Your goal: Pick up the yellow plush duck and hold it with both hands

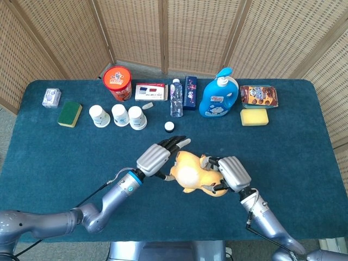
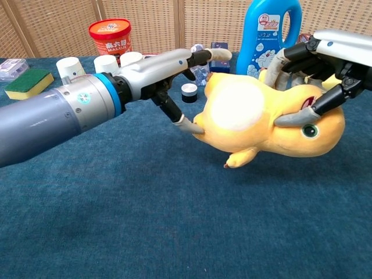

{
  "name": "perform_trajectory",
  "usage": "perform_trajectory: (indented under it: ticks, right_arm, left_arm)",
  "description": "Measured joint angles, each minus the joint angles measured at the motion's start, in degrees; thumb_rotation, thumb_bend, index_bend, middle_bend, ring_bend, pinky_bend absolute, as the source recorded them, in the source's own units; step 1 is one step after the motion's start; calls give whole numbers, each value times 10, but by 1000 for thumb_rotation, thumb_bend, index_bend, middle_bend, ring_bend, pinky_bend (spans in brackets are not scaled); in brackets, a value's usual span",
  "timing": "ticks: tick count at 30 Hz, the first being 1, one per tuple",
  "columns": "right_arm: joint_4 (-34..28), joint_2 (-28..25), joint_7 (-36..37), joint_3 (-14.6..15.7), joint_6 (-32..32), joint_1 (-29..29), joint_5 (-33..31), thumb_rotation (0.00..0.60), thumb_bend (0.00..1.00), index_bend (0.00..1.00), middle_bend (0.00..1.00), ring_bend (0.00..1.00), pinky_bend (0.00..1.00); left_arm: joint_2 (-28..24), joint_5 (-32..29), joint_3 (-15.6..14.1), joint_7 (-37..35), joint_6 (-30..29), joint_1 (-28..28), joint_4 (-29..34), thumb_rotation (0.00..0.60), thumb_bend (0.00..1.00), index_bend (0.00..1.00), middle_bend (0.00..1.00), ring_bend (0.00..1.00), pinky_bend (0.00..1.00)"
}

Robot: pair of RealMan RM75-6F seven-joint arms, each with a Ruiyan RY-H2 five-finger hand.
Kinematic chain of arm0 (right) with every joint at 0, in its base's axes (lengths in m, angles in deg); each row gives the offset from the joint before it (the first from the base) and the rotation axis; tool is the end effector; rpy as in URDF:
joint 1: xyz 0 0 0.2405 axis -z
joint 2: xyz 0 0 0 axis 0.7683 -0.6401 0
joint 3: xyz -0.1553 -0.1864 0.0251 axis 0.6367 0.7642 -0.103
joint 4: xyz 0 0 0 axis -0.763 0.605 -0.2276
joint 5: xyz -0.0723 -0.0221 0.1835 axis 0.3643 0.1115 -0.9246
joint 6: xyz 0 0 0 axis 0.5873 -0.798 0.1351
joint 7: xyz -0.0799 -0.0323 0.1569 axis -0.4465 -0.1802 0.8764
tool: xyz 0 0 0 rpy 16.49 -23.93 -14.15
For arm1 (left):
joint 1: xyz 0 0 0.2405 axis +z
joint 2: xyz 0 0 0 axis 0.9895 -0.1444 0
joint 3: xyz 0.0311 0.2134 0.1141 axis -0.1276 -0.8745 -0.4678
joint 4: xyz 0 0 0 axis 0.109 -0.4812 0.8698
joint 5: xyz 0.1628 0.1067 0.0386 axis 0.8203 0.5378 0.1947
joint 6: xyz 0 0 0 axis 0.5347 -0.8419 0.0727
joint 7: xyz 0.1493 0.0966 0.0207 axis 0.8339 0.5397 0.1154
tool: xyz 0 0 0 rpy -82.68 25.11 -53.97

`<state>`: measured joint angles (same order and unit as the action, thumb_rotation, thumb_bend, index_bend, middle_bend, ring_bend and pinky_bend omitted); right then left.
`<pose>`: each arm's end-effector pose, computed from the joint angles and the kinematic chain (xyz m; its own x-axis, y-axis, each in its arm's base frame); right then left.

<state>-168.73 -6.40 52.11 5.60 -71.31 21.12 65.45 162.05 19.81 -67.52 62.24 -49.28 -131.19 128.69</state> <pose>-0.1272 -0.2935 0.0399 0.0389 -0.3203 0.9465 -0.9288 -0.3609 -0.0839 -0.0256 0.3393 -0.0695 0.2260 0.3462 0.9105 0.8038 -0.5943 0.0265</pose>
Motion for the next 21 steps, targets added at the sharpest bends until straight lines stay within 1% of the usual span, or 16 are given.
perform_trajectory:
  ticks: [4, 10, 16, 21]
  right_arm:
    - [1, -5, 0, -1, -4, 2, -1, 600, 332, 750, 776, 623, 805]
    - [4, -13, 7, -3, -9, 6, -5, 600, 332, 751, 776, 623, 805]
    - [10, -21, 15, -3, -12, 11, -7, 600, 332, 752, 776, 623, 805]
    - [11, -26, 19, -2, -14, 12, -5, 600, 332, 752, 776, 623, 805]
  left_arm:
    - [-30, -12, -5, 31, -2, 10, 36, 600, 8, 0, 0, 0, 92]
    - [-90, -36, -11, 69, -15, 33, 95, 600, 8, 0, 0, 0, 63]
    - [-173, -57, -25, 90, -21, 60, 148, 600, 7, 0, 0, 0, 24]
    - [-259, -80, -41, 123, -45, 95, 197, 600, 7, 0, 0, 0, 22]
